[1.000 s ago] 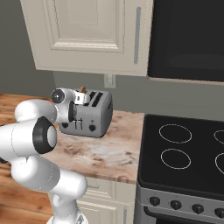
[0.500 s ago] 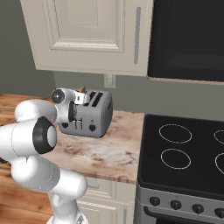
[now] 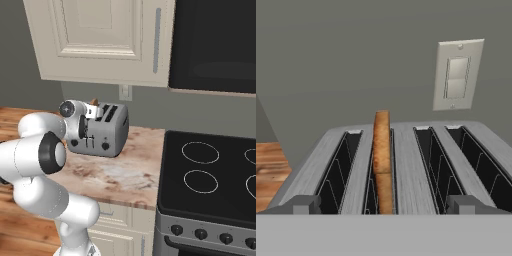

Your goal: Start the toaster. Once the lever pops up, take the bread to the plate on the dining counter.

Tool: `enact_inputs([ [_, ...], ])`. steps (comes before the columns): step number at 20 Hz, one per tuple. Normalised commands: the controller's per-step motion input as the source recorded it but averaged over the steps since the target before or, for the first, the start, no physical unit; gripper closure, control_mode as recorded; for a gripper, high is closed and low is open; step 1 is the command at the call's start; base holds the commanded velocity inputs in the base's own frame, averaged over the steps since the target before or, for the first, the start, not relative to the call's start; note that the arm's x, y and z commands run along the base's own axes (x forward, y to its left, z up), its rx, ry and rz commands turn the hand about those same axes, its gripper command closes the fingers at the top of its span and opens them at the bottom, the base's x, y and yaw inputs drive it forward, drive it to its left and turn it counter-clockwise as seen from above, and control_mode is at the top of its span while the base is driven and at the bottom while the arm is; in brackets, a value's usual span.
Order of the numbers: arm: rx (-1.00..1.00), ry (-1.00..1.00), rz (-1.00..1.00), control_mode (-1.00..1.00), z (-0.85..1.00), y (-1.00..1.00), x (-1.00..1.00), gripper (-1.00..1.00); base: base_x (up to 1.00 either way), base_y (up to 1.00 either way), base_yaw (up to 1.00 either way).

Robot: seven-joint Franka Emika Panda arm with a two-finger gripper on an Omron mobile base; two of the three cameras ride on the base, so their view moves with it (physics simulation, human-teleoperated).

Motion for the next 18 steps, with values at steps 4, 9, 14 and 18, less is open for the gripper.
enact_inputs([
  [4,0.0,0.0,0.0,-1.0,0.0,0.0,0.09,-1.0,0.0,0.0,0.0],
  [9,0.0,0.0,0.0,-1.0,0.0,0.01,0.19,-1.0,0.0,0.0,0.0],
  [14,0.0,0.0,0.0,-1.0,0.0,0.0,0.2,-1.0,0.0,0.0,0.0],
  [18,0.0,0.0,0.0,-1.0,0.0,0.0,0.16,-1.0,0.0,0.0,0.0],
])
